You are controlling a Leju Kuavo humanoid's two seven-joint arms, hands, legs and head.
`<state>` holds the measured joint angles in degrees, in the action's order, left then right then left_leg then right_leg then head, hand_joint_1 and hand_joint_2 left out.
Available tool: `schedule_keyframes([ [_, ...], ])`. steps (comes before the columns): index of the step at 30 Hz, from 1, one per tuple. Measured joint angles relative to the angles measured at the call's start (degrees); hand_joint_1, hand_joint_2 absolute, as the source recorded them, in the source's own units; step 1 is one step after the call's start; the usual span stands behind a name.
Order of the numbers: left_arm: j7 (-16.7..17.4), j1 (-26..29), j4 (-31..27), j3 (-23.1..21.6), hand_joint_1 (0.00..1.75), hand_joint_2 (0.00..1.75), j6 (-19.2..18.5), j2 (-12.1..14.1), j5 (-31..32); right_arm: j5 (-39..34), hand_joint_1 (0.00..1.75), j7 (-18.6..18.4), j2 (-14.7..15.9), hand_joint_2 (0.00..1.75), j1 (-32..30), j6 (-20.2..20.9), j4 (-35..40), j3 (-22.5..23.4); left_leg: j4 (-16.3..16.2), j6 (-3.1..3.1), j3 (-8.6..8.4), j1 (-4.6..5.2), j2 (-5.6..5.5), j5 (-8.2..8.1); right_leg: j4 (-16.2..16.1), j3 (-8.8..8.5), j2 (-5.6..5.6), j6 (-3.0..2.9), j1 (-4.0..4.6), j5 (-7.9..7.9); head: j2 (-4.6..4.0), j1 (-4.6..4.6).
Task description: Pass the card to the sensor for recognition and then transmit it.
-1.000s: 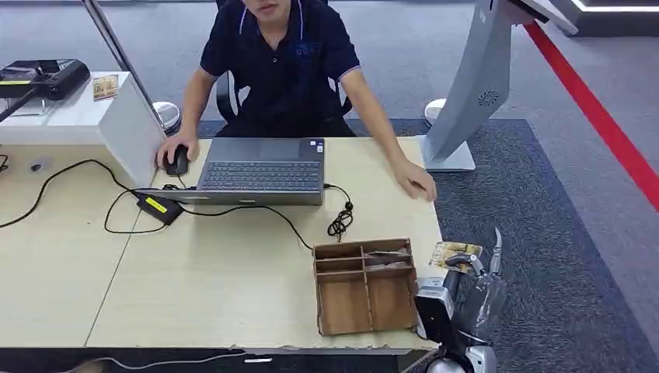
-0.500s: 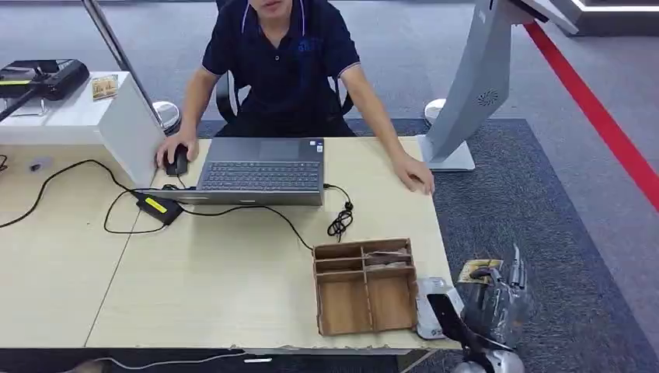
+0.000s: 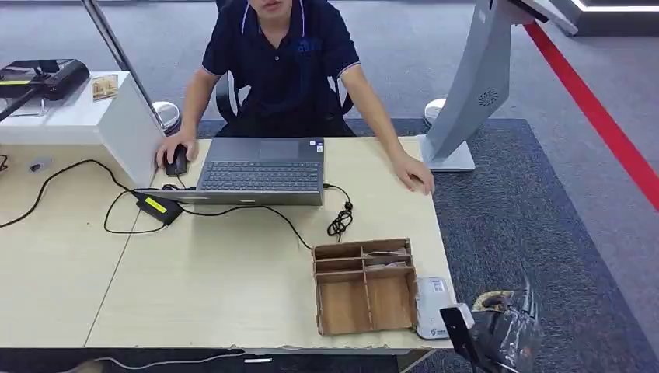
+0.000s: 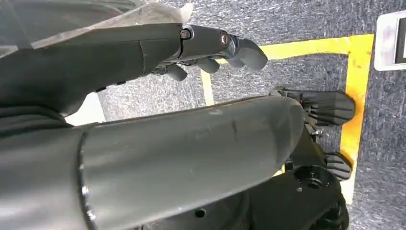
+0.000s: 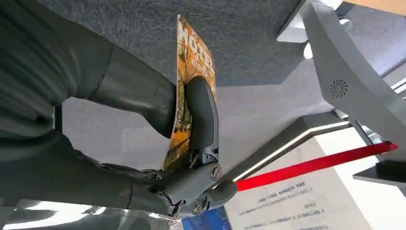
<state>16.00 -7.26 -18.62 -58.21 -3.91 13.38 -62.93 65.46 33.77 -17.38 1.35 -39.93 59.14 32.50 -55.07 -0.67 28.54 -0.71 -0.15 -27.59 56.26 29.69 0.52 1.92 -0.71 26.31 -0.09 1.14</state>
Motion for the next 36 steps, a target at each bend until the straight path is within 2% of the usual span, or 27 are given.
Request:
schedule_keyframes([
  [14, 0.00, 0.00, 0.00, 0.02, 0.00, 0.00, 0.00, 0.00, -0.11, -1.48, 1.75, 0.96, -0.11, 1.75, 0.26, -0.02, -1.68, 1.31, 0.00, 0.00, 0.00, 0.00, 0.00, 0.00, 0.01, -0.01, 0.00, 0.00, 0.00, 0.00, 0.00, -0.02],
  [24, -0.02, -0.01, 0.00, 0.02, 0.00, 0.00, -0.83, 0.04, 0.57, -10.03, 1.75, 3.63, -0.13, 1.75, 1.90, -0.04, 1.88, 0.94, 0.00, 0.00, -0.02, 0.00, 0.00, 0.00, 0.01, -0.06, 0.00, 0.00, 0.00, -0.01, 0.00, 0.00],
  [30, -0.09, -0.03, 0.00, 0.00, 0.00, 0.00, -0.98, 0.11, 0.90, -14.88, 1.75, 2.45, -0.11, 1.75, 2.50, -0.04, 7.41, -3.38, 0.00, 0.00, -0.04, 0.00, 0.00, 0.00, 0.02, -0.05, 0.00, 0.00, 0.00, -0.01, 0.00, 0.00],
  [32, -0.09, -0.03, 0.00, 0.02, 0.00, 0.00, -0.96, 0.11, 0.87, -15.89, 1.75, 2.21, -0.11, 1.75, 2.48, -0.02, 9.68, -5.85, 0.00, 0.00, -0.04, 0.00, 0.00, 0.00, 0.02, -0.04, 0.00, 0.00, 0.00, -0.01, 0.00, 0.00],
  [36, -0.11, -0.02, 0.00, 0.02, 0.00, 0.00, -0.85, 0.09, 0.85, -16.17, 1.75, -0.77, 0.00, 1.75, 1.78, -0.02, 14.50, -12.31, 0.00, 0.00, -0.05, -0.01, 0.00, 0.00, 0.02, -0.04, 0.00, 0.00, 0.01, 0.00, 0.00, 0.00],
])
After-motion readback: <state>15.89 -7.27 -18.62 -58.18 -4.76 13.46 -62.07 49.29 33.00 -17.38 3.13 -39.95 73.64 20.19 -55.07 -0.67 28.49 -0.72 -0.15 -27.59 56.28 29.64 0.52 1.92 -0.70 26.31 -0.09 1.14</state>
